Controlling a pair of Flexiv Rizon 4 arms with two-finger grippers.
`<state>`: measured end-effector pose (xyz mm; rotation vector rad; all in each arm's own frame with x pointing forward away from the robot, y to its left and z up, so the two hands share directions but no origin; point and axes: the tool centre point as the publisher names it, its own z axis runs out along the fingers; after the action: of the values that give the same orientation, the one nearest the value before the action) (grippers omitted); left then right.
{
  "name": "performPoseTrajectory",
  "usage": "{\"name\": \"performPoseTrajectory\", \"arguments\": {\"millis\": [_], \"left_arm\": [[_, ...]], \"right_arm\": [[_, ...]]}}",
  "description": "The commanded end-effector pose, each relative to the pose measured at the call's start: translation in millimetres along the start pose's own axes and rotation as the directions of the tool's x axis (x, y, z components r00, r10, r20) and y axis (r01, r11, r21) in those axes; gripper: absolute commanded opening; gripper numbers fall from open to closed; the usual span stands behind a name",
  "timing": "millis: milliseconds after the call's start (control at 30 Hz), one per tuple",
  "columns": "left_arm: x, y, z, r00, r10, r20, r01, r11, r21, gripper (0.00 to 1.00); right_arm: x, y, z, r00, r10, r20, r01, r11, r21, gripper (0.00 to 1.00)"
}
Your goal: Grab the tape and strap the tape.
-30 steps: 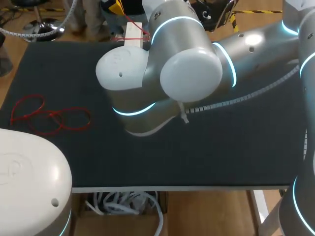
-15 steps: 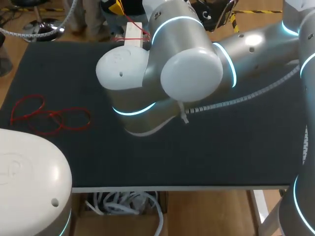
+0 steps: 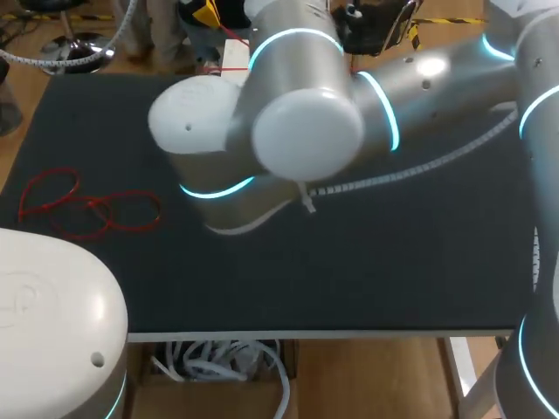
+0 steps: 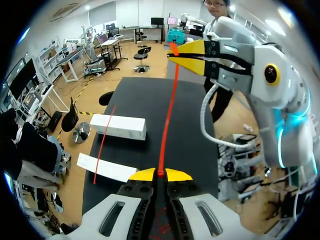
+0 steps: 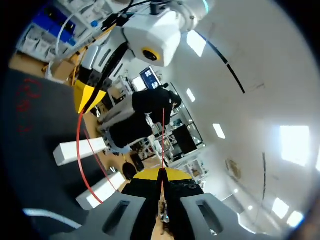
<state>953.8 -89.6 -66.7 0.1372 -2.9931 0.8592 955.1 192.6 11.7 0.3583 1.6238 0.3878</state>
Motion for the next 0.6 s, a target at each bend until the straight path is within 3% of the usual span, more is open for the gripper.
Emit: {"name": "performPoseTrajectory", "arguments": {"millis": [33,167,267,300,467,600], "left_arm": [[-0.2,-0.8,-1,1.000,-0.001,-0.002,0.001,1.000,-0.005,0.00],[-0.2,-0.8,-1,1.000,-0.001,-0.002,0.001,1.000,-0.005,0.00],[-0.2,-0.8,-1,1.000,-0.001,-0.002,0.001,1.000,-0.005,0.00],[-0.2,-0.8,-1,1.000,-0.001,-0.002,0.001,1.000,-0.005,0.00],[-0.2,-0.8,-1,1.000,-0.001,-0.002,0.001,1.000,-0.005,0.00],[-0.2,-0.8,-1,1.000,-0.001,-0.002,0.001,1.000,-0.005,0.00]], "right_arm": [[1,21,-2,0.985,-0.173,0.024,0.171,0.983,0.066,0.00],[1,21,-7,0.940,-0.336,0.051,0.330,0.939,0.100,0.00],[1,19,-11,0.895,-0.444,0.053,0.435,0.892,0.122,0.00],[1,18,-12,0.863,-0.501,0.061,0.490,0.861,0.133,0.00],[-1,13,-15,0.808,-0.586,0.053,0.570,0.802,0.180,0.00],[0,13,-14,0.732,-0.682,0.010,0.672,0.724,0.155,0.00]]}}
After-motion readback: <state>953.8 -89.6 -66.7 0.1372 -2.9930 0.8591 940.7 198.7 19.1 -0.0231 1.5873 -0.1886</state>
